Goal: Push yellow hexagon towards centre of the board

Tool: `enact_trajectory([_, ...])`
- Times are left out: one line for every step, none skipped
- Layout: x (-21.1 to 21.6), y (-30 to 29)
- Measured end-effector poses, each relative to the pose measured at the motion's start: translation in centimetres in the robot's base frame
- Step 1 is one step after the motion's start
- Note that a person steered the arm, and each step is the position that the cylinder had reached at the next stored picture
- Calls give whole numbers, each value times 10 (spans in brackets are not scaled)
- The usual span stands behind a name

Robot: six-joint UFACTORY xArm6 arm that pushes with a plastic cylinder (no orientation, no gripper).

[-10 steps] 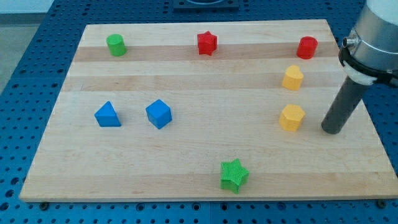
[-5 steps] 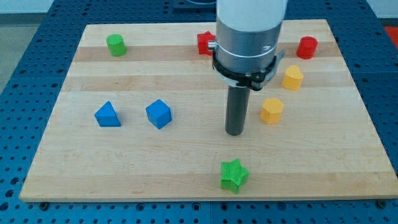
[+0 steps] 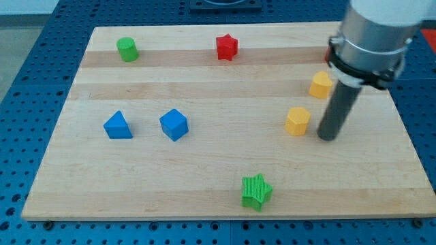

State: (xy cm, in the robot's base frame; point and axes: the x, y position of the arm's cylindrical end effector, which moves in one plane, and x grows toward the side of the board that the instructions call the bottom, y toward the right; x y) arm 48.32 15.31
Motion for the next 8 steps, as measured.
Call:
enact_trajectory([-18,-30])
enact_trajectory([-18,-44])
enact_trajectory([-18,-64])
enact_trajectory([-18,-90])
enact_trajectory([-18,-90])
enact_trajectory([-35,-90])
enact_trajectory([-41,-90])
enact_trajectory([-40,-88])
